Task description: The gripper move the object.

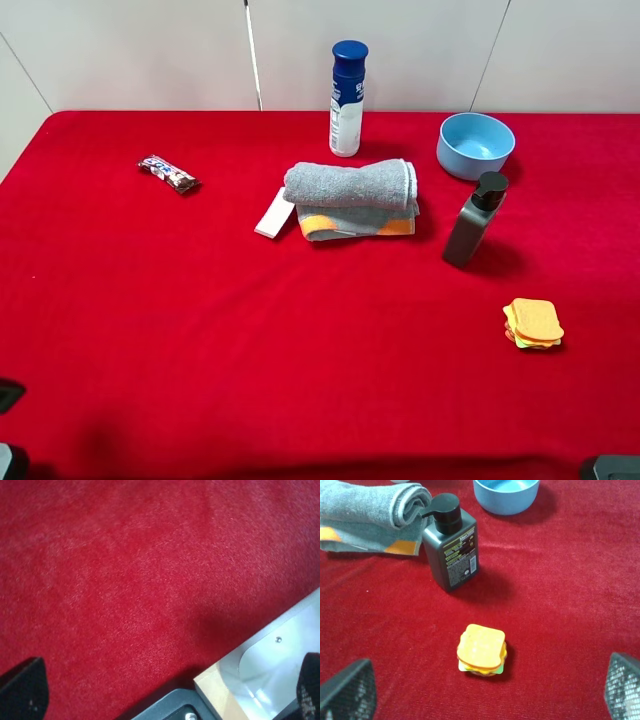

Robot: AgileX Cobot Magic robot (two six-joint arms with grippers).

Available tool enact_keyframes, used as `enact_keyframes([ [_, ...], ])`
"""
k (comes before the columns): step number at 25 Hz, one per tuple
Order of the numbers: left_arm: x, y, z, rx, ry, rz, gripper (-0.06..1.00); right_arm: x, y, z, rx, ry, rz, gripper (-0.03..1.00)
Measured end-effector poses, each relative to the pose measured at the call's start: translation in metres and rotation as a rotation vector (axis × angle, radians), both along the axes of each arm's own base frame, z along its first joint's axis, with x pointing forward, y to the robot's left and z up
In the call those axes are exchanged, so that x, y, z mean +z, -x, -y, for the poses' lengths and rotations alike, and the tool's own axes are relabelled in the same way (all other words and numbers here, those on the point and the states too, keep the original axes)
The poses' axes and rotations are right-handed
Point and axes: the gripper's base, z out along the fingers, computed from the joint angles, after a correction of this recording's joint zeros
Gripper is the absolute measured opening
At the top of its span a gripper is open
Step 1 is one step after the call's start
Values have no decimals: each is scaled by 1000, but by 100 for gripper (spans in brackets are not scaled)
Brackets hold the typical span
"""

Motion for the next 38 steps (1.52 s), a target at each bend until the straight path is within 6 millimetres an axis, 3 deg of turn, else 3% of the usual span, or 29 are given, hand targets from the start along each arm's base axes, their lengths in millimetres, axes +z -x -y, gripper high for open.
enact_keyframes([
  [7, 5, 1, -14, 159, 31, 56, 99, 0, 0, 0, 0, 0, 0, 69],
  [18, 21, 40, -31, 269, 147, 357, 99, 0, 0, 0, 0, 0, 0, 69],
  [30, 24, 75, -39, 343, 214, 605, 99, 0, 0, 0, 0, 0, 0, 69],
  [38, 23, 78, -40, 354, 218, 625, 99, 0, 0, 0, 0, 0, 0, 69],
])
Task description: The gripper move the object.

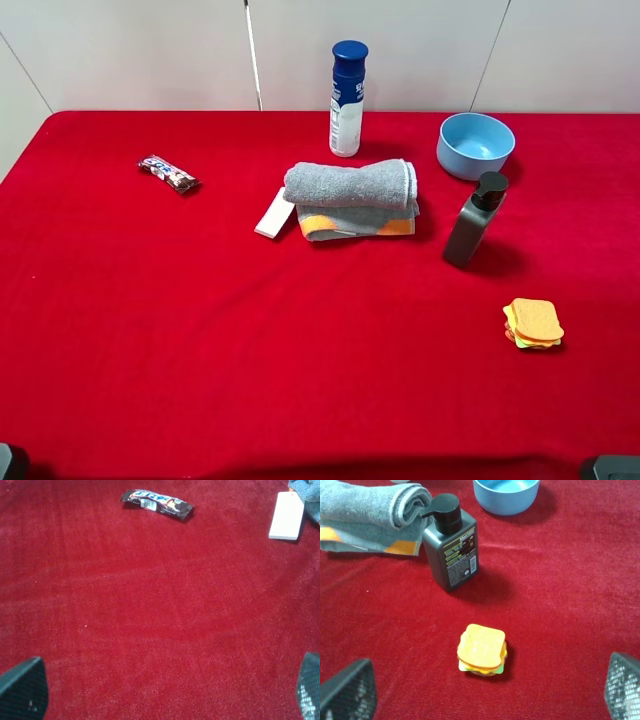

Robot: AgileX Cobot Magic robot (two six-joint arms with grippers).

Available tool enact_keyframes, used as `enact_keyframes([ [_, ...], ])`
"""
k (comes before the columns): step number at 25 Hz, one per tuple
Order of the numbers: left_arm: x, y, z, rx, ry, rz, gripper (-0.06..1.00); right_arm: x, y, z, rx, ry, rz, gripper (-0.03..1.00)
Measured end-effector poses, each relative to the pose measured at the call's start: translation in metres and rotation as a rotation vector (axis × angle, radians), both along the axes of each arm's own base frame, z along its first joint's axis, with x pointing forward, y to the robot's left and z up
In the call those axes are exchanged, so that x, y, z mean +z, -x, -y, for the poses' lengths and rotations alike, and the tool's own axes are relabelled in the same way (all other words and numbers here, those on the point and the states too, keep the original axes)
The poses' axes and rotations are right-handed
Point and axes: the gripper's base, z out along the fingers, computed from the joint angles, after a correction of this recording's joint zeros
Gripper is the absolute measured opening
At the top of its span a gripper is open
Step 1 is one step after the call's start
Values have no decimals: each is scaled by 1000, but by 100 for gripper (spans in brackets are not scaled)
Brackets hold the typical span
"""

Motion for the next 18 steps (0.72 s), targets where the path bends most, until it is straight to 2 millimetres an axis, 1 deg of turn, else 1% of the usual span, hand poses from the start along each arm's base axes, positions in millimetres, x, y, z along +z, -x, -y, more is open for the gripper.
enact_keyframes([
  [18, 0, 0, 0, 5, 4, -1, 99, 0, 0, 0, 0, 0, 0, 69],
])
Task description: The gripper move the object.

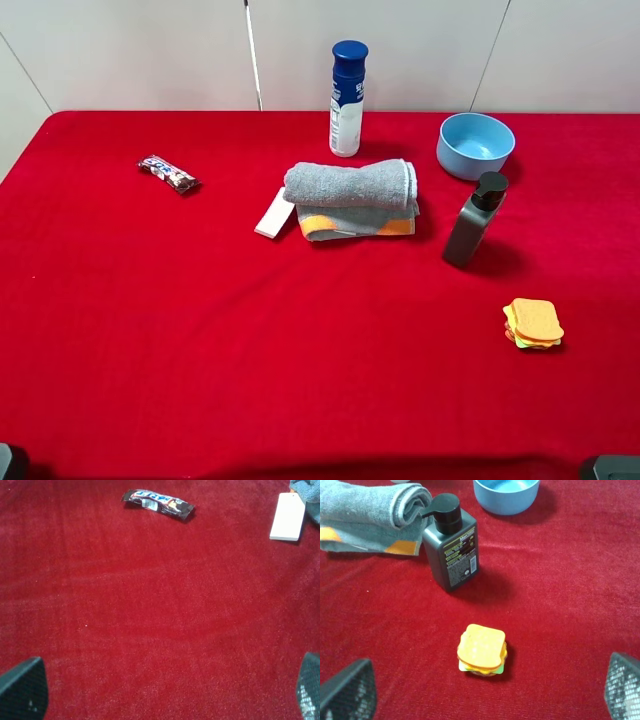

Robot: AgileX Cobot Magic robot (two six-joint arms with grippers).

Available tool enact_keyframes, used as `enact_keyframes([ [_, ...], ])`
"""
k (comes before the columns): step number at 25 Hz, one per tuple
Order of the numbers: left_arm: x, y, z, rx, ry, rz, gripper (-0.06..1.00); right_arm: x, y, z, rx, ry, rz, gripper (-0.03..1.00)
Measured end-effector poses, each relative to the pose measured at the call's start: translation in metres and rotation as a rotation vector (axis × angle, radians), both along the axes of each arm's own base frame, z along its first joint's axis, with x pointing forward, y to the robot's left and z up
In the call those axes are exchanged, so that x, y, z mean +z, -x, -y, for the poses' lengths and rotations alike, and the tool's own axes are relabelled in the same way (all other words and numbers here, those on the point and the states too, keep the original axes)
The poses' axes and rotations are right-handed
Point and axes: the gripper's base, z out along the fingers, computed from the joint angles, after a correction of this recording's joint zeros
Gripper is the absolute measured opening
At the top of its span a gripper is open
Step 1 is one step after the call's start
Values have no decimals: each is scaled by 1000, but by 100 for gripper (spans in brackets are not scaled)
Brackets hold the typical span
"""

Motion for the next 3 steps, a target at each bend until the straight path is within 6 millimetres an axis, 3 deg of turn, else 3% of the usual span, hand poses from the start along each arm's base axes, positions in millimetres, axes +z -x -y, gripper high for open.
enact_keyframes([
  [3, 0, 0, 0, 0, 0, 0, 99, 0, 0, 0, 0, 0, 0, 69],
])
